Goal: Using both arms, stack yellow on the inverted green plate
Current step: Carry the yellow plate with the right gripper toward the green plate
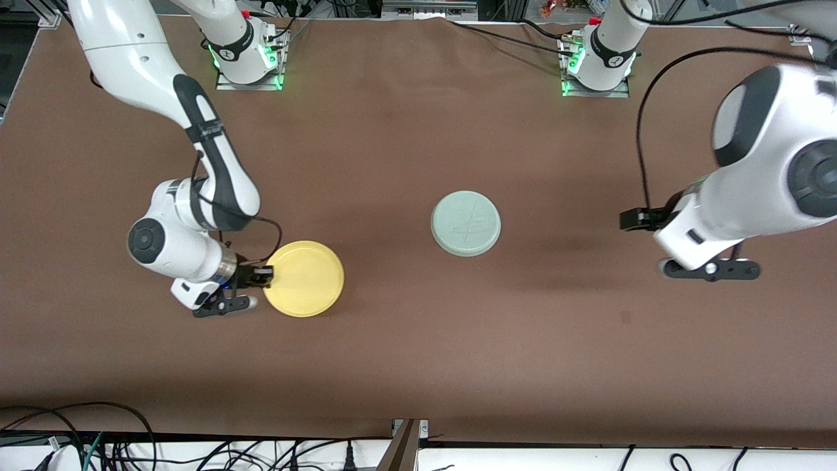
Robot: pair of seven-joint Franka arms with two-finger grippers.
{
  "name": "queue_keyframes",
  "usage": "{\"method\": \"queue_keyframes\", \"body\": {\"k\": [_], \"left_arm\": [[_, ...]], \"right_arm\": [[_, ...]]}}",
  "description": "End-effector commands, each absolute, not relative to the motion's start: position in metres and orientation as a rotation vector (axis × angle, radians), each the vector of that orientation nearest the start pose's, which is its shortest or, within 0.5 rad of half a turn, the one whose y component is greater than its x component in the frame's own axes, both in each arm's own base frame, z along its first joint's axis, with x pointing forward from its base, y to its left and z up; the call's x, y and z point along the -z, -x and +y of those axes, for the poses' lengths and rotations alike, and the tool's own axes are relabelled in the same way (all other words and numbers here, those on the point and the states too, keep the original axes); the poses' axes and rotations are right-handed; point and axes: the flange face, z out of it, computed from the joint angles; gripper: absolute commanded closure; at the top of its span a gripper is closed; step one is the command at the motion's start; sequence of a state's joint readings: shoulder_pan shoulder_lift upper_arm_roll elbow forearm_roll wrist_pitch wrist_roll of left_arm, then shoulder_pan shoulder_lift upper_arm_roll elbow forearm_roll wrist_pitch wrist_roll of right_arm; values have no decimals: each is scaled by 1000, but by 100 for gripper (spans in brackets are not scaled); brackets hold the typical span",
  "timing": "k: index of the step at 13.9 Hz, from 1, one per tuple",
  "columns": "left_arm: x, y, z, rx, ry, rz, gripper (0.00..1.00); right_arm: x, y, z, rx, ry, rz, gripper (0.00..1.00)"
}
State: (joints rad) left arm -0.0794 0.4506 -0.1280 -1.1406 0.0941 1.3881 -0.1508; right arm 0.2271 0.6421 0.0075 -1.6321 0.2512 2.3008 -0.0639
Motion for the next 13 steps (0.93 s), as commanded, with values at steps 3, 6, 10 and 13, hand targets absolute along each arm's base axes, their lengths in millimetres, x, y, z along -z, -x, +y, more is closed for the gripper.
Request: {"method": "queue_keyframes", "body": {"k": [3, 6, 10, 13], "left_arm": [[-565, -602, -49, -60, 3065, 309, 0], [-579, -587, -25, 190, 3048, 318, 0], [-580, -572, -6, 41, 3069, 202, 0], [-583, -571, -6, -19, 3090, 173, 0]], "right_arm": [[-282, -633, 276, -86, 2851, 52, 100], [-284, -587, 357, -85, 2842, 171, 100], [-280, -522, 426, -51, 2812, 245, 100], [-259, -466, 470, 12, 2773, 248, 100]]}}
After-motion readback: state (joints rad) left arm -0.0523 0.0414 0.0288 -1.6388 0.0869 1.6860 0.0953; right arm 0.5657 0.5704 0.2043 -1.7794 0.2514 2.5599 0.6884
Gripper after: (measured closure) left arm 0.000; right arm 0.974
